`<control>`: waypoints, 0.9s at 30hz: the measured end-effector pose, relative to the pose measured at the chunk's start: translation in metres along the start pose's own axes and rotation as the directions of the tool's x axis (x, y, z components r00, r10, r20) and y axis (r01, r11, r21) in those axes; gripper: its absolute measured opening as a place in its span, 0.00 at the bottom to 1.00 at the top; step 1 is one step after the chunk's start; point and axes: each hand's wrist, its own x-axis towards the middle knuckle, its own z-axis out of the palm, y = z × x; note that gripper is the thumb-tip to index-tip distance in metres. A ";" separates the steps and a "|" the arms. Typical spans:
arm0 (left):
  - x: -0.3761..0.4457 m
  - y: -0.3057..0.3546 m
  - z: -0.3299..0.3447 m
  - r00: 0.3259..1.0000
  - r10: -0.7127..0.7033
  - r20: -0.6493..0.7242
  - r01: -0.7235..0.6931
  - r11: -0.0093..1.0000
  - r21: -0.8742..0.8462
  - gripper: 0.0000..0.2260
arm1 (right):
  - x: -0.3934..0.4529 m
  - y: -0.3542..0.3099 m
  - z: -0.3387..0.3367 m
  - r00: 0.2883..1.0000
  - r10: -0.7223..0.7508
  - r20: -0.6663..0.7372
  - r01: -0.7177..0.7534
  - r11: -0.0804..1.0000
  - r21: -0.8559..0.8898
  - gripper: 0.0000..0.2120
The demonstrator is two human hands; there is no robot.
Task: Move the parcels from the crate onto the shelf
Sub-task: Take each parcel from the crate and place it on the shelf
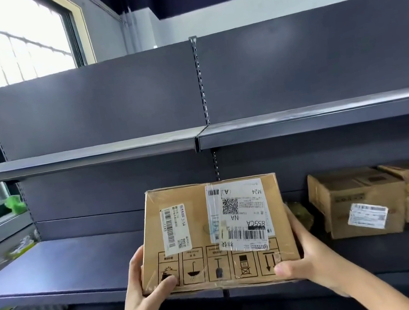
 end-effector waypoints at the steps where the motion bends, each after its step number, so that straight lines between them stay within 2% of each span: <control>1: 0.003 -0.001 -0.001 1.000 0.001 0.004 -0.001 1.000 0.006 0.30 | 0.001 0.001 0.001 1.000 -0.005 -0.005 0.005 1.000 0.003 0.55; 8: 0.026 -0.002 -0.007 1.000 0.001 0.023 -0.001 1.000 0.017 0.30 | -0.003 0.005 0.013 0.999 -0.041 -0.037 0.043 0.996 0.078 0.52; 12: 0.034 -0.004 -0.013 0.998 0.007 0.062 -0.009 1.000 0.027 0.31 | -0.010 0.001 0.010 0.999 0.003 -0.041 0.000 0.998 0.058 0.54; 15: 0.043 0.001 -0.010 0.995 0.024 0.096 -0.028 0.998 0.049 0.32 | -0.008 -0.012 -0.011 0.992 0.025 -0.121 -0.031 0.998 -0.051 0.58; 17: 0.051 0.009 -0.003 0.992 0.031 0.126 -0.039 0.997 0.060 0.31 | -0.002 -0.024 -0.032 0.979 -0.027 -0.202 -0.003 0.989 -0.148 0.64; 18: 0.055 0.014 0.002 0.989 0.034 0.145 -0.043 0.997 0.063 0.30 | 0.003 -0.032 -0.041 0.974 -0.067 -0.218 0.020 0.977 -0.210 0.63; 21: 0.070 0.031 0.019 0.980 0.049 0.195 -0.065 0.995 0.079 0.30 | 0.019 -0.053 -0.065 0.977 -0.121 -0.177 0.050 0.930 -0.363 0.51; 24: 0.087 0.045 0.040 0.973 0.067 0.221 -0.088 0.992 0.088 0.29 | 0.033 -0.070 -0.085 0.995 -0.055 -0.083 0.008 0.877 -0.481 0.51; 27: 0.100 0.053 0.053 0.965 0.076 0.252 -0.104 0.989 0.101 0.27 | 0.039 -0.074 -0.097 0.998 0.035 -0.053 -0.057 0.867 -0.496 0.49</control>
